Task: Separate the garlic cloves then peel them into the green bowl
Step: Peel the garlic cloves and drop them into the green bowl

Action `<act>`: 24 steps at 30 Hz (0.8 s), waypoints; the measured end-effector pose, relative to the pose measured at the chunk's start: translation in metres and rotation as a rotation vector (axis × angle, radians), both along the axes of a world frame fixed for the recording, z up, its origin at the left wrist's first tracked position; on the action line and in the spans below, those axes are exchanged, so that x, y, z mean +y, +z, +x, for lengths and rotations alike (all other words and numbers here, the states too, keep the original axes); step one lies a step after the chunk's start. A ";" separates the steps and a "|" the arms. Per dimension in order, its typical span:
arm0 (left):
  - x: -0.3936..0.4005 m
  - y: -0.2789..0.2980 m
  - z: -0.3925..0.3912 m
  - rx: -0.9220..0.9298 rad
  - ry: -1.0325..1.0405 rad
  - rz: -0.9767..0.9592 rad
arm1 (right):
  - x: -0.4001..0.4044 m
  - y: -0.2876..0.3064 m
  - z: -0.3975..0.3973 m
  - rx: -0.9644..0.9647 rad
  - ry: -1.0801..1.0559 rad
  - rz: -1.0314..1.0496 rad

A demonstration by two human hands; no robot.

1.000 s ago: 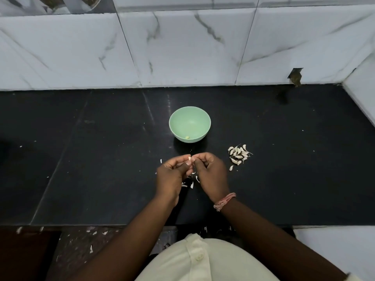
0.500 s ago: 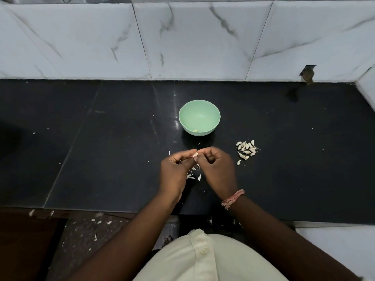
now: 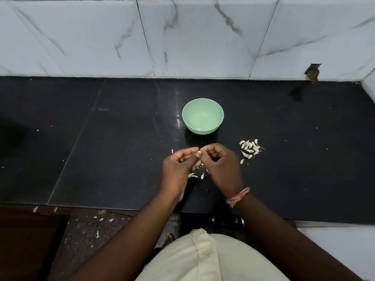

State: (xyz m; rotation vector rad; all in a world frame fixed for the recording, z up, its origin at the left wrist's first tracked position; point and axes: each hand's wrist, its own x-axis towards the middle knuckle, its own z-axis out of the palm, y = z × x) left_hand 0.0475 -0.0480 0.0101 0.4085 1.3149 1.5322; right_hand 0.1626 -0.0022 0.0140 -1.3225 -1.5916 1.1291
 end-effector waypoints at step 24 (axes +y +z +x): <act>-0.001 0.019 -0.009 0.330 -0.100 0.019 | 0.010 -0.001 0.007 -0.125 0.181 0.281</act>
